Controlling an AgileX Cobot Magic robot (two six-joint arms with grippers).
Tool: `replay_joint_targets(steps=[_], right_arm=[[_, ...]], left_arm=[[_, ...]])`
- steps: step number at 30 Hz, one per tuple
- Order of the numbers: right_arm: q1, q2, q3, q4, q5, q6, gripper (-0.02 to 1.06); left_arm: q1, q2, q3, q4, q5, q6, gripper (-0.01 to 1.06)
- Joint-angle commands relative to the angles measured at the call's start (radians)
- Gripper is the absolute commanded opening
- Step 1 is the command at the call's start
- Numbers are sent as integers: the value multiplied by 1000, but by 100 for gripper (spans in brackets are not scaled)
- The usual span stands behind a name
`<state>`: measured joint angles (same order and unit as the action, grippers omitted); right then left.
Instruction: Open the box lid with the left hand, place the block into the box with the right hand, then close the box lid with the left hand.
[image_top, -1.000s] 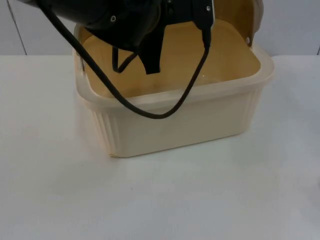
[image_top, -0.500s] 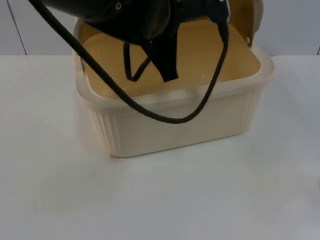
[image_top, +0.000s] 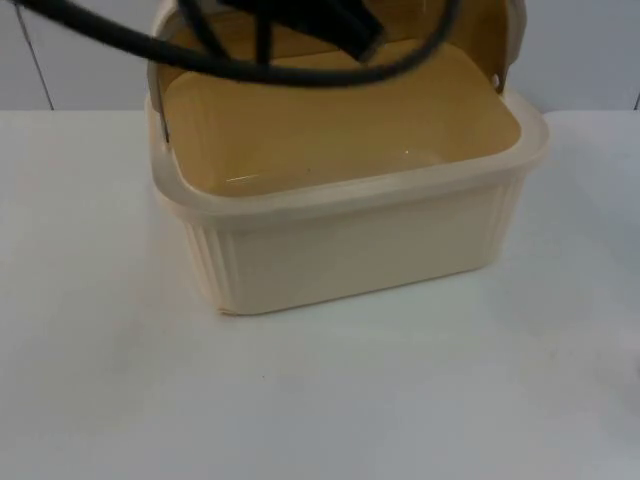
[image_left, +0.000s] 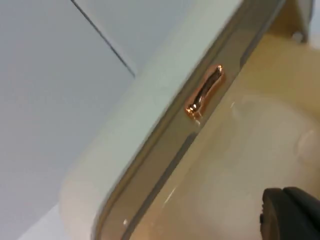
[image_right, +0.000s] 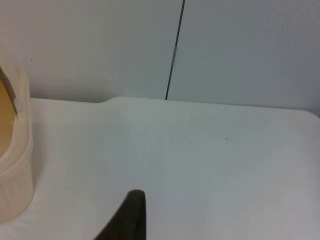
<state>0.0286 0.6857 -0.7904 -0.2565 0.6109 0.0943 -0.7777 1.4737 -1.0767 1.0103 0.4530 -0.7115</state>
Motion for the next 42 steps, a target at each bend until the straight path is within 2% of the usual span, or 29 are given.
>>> replay_joint_targets(steps=[1, 4, 5, 6, 8, 9, 10, 11, 12, 13, 14, 15, 17, 18, 19, 20, 22, 25, 26, 27, 28, 31, 33, 34, 35, 37, 42], right_arm=[[7, -3, -8, -2, -7, 4, 105], [7, -3, -8, -1, -7, 4, 105], [7, -3, -8, -1, -7, 4, 105], [7, -3, -8, 1, -7, 4, 105], [7, -3, -8, 1, -7, 4, 105], [7, -3, -8, 1, -7, 4, 105], [7, -3, -8, 1, -7, 4, 105], [7, -3, -8, 5, -7, 4, 105], [7, -3, -8, 7, -7, 4, 105], [7, -3, -8, 7, -5, 4, 105], [7, -3, -8, 7, -5, 4, 105], [7, -3, -8, 7, -5, 4, 105], [7, -3, -8, 7, -5, 4, 105], [7, -3, -8, 7, -5, 4, 105], [7, -3, -8, 7, -7, 4, 105], [7, -3, -8, 7, -7, 4, 105], [7, -3, -8, 7, -9, 4, 105], [7, -3, -8, 7, -7, 4, 105], [7, -3, -8, 7, -7, 4, 105], [7, -3, -8, 7, -7, 4, 105], [7, -4, -8, 7, -5, 4, 105], [7, -4, -8, 7, 1, 4, 105], [7, -4, -8, 7, 8, 4, 105], [7, -4, -8, 7, 8, 4, 105], [7, -4, -8, 7, 8, 4, 105], [7, -4, -8, 9, 8, 4, 105], [7, -4, -8, 9, 8, 4, 105]], left_arm=[[25, -86, 52, -35, -40, -44, 0], [111, -181, 119, -35, -46, -152, 0], [111, -181, 119, -35, -46, -152, 0], [152, -208, 136, -36, -69, -202, 0], [287, -251, 177, -83, -179, -307, 0], [344, -262, 189, -134, -239, -316, 0], [344, -262, 189, -134, -239, -316, 0], [423, -270, 201, -227, -304, -311, 0], [465, -270, 201, -276, -301, -279, 0], [484, -268, 194, -294, -276, -232, 0], [491, -259, 179, -326, -203, -173, 0], [491, -259, 179, -326, -203, -173, 0], [499, -235, 126, -427, -62, 33, 0], [499, -227, 100, -465, -30, 115, 0], [499, -222, 80, -509, -24, 185, 0], [499, -222, 80, -509, -24, 185, 0], [499, -215, 35, -674, -22, 342, 0], [570, -182, -27, -1157, 6, 756, 0], [570, -182, -27, -1157, 6, 756, 0], [599, -174, -28, -1246, -1, 841, 0], [624, -174, -28, -1278, -12, 861, 0], [669, -173, -28, -1249, -18, 822, 0], [694, -173, -28, -1163, -21, 779, 0], [699, -173, -28, -1074, -26, 711, 0], [699, -173, -28, -1074, -26, 711, 0], [699, -173, -28, -980, -30, 641, 0], [699, -165, -28, -966, -32, 609, 0]])
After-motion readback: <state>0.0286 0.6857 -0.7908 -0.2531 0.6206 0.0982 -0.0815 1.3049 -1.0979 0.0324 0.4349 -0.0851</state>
